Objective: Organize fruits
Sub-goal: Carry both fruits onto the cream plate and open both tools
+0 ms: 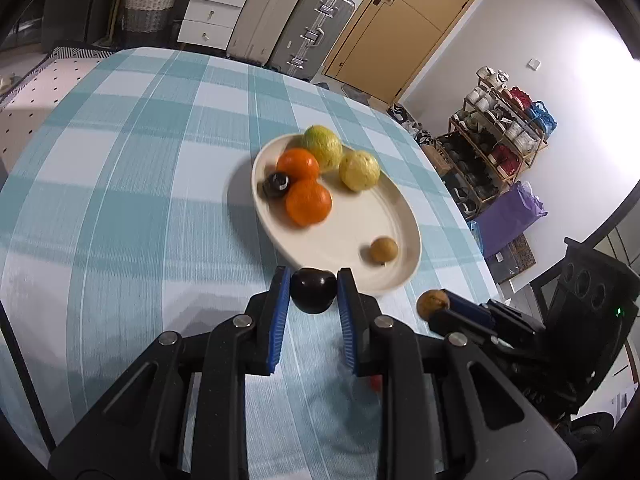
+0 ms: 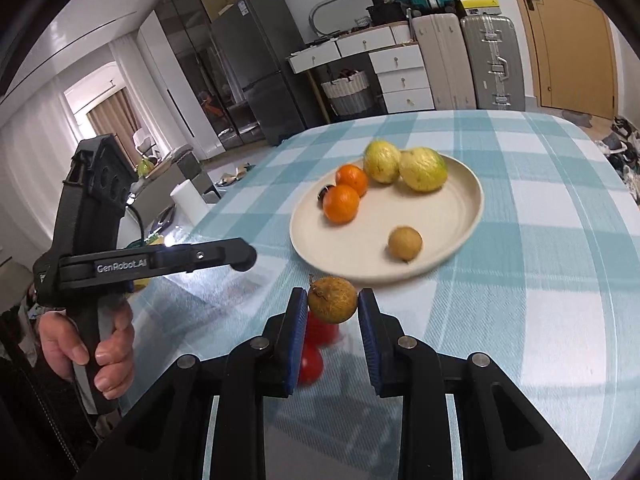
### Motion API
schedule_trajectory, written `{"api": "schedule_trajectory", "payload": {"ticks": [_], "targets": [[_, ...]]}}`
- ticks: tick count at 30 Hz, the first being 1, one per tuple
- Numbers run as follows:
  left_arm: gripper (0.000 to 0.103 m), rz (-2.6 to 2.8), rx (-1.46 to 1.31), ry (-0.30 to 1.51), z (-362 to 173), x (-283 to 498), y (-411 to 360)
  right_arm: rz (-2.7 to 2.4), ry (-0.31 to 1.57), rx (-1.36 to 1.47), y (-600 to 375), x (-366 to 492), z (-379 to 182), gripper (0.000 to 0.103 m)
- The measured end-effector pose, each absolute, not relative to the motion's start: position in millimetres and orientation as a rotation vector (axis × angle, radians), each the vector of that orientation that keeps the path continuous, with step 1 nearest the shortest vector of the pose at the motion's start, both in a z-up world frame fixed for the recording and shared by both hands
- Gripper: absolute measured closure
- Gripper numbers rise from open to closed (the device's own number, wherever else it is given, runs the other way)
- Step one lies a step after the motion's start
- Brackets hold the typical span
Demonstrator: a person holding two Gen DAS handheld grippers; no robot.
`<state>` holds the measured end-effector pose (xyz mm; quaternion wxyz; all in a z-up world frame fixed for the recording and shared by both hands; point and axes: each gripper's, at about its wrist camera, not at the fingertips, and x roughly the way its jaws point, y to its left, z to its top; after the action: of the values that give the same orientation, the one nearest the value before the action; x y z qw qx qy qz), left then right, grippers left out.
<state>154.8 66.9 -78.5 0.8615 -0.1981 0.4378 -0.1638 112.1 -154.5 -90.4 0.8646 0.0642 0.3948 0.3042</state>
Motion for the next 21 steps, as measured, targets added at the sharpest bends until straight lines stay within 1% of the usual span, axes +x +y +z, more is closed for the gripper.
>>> {"api": "schedule_trajectory", "payload": {"ticks": [7,21], "targets": [[0.082,-0.347,-0.402,0.939,-82.0,190.5,65.5,0.683,0.824,0.102,-128.1,135.5,-87.8,0.076],[0.082,-0.360,-0.404,0.977,-94.9,242.4,64.9,0.691,0.879,0.078,-98.8,186.5,-102.3,0.076]]}}
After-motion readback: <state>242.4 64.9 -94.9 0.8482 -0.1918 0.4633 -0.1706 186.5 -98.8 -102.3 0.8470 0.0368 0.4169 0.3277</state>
